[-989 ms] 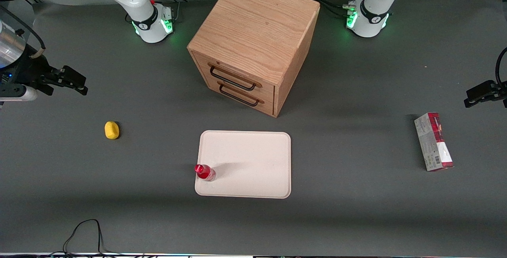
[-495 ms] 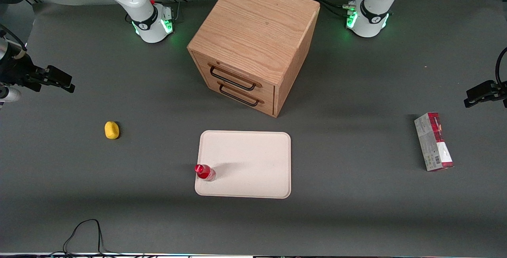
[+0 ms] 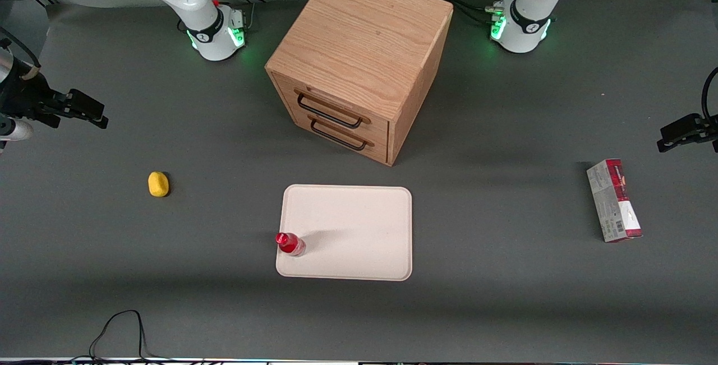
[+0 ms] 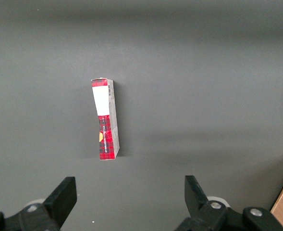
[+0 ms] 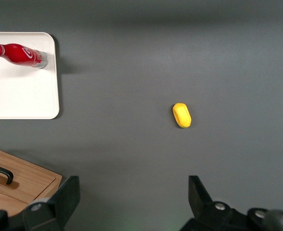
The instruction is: Place coke bottle on tray
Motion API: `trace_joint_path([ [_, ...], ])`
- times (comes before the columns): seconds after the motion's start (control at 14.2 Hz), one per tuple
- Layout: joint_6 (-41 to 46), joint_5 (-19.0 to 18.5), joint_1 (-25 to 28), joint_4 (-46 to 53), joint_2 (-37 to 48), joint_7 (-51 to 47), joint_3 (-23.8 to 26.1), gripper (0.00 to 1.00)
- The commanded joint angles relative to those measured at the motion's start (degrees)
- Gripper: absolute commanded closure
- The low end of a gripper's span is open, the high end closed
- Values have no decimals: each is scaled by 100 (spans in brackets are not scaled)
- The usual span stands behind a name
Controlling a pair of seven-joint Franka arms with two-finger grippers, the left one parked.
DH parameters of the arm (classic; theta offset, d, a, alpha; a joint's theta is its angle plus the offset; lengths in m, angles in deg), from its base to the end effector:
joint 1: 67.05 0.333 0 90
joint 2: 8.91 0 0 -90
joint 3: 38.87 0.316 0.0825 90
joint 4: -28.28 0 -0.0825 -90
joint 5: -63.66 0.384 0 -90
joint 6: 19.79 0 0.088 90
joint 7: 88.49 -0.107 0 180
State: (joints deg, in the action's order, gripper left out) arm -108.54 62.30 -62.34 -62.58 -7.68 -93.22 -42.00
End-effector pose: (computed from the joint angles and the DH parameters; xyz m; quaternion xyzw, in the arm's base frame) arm 0.5454 0.0121 0.6273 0.9995 -0.0276 -0.0071 0.0117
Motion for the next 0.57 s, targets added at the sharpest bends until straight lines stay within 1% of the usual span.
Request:
trace_joint_path([
  [0.0, 32, 22, 82, -125, 141, 103, -73, 0],
  [0.14, 198, 31, 82, -125, 141, 103, -73, 0],
  [0.49, 226, 31, 82, -125, 141, 112, -73, 0],
])
